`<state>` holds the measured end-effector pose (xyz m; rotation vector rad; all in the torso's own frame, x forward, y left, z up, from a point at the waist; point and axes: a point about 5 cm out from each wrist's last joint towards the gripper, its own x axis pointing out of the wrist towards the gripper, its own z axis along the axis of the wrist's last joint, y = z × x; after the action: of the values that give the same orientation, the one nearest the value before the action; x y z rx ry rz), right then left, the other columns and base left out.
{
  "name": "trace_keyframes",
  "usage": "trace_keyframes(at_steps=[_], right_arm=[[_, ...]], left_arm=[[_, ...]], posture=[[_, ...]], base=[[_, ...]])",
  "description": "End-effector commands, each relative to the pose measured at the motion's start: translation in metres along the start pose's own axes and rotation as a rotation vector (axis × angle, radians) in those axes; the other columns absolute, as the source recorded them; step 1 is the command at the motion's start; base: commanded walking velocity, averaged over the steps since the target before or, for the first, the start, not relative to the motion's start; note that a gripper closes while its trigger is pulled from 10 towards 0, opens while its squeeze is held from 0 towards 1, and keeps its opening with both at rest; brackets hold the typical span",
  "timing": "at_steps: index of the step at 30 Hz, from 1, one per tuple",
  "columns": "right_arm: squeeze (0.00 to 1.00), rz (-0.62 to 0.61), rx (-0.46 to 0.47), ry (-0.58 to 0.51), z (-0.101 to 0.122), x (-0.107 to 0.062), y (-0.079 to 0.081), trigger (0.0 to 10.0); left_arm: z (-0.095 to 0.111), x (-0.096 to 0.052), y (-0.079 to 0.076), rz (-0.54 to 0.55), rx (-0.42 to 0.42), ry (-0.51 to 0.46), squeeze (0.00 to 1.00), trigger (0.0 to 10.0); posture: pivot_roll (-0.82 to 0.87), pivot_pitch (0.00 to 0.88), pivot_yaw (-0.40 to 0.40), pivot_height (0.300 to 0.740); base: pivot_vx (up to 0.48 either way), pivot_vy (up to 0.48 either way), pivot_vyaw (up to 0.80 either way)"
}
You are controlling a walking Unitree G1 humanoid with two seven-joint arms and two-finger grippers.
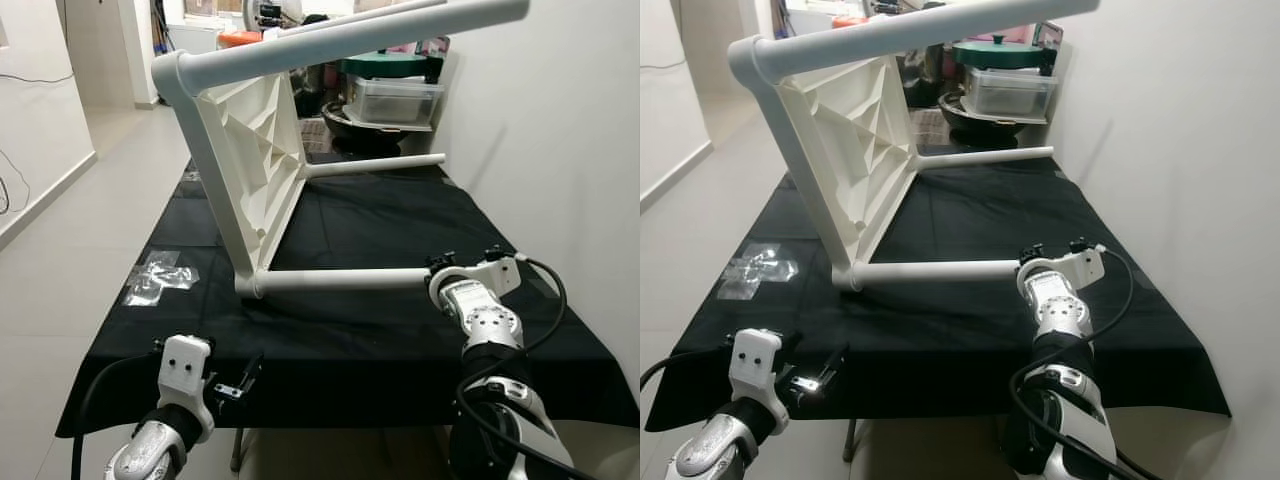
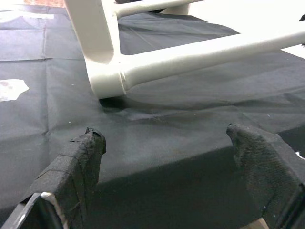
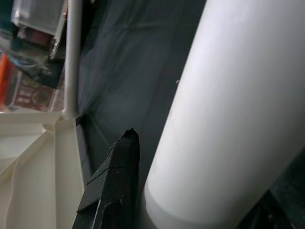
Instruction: Building children table
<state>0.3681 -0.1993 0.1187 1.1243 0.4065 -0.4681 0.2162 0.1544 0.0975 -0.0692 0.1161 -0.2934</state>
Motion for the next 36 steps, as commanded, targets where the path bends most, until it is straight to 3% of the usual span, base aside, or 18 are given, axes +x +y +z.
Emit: trace_keyframes(at_steps=[1,17,18,25,36], right_arm=[[0.00,-0.311,-0.257,0.203,-0.052,0.005,-0.061,10.0],[0.00,-0.363,-0.267,0.140,-0.038,0.007,-0.063,10.0],[1.00,-0.379,-0.277,0.127,-0.035,0.007,-0.065,10.0],[1.00,-0.428,-0.306,0.046,-0.014,0.006,-0.068,10.0],[1.00,-0.400,-0.291,0.037,-0.013,0.006,-0.060,10.0]], left_arm=[[0.000,0.001,-0.002,-0.007,0.012,0.009,0.00,10.0],[-0.001,0.002,-0.003,-0.012,0.012,0.010,0.00,10.0],[-0.001,0.002,-0.003,-0.012,0.012,0.011,0.00,10.0],[-0.002,0.001,-0.004,-0.014,0.011,0.015,0.00,10.0],[-0.002,0.001,-0.005,-0.015,0.007,0.015,0.00,10.0]], posture=[[0.09,0.000,-0.146,0.740],[0.08,0.000,-0.144,0.740],[0.08,0.000,-0.145,0.740],[0.08,0.000,-0.143,0.740],[0.07,0.000,-0.144,0.740]], base=[[0.000,0.000,0.00],[0.000,0.000,0.00],[0.000,0.000,0.00],[0.000,0.000,0.00],[0.000,0.000,0.00]])
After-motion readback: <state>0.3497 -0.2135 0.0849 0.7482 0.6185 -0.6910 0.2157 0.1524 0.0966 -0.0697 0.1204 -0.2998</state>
